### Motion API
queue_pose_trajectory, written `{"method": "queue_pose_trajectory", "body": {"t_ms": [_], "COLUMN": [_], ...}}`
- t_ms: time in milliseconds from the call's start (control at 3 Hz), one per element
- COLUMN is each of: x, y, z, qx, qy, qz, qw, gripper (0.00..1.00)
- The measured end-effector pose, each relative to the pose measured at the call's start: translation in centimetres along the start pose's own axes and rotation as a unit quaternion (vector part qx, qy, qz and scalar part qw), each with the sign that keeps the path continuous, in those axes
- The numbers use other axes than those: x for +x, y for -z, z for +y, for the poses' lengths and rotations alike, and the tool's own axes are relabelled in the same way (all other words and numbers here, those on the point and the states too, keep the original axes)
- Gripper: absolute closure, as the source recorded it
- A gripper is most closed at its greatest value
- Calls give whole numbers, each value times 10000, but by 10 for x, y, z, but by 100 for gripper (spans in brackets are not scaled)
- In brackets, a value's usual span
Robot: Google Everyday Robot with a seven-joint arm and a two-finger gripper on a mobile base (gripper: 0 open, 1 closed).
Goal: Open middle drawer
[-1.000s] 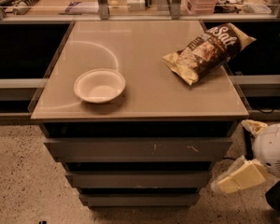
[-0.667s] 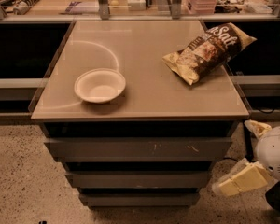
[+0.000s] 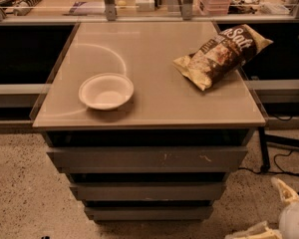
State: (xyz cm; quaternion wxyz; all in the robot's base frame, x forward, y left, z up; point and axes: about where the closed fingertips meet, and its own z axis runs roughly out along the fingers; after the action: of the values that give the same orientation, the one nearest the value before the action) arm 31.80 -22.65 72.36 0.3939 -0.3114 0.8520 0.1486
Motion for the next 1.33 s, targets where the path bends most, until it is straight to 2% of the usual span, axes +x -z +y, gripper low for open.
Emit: {"method": "queue_pose_trajectory", "body": {"t_ms": [333, 1000, 1333], "x": [39, 42, 46], "y": [-20, -23, -34], "z": [1, 0, -11], "qx": [75, 75, 128], "qy": [-337, -374, -486], "qz": [-126, -130, -197], "qw": [9993, 9992, 9985], "gripper": [20, 66, 90]}}
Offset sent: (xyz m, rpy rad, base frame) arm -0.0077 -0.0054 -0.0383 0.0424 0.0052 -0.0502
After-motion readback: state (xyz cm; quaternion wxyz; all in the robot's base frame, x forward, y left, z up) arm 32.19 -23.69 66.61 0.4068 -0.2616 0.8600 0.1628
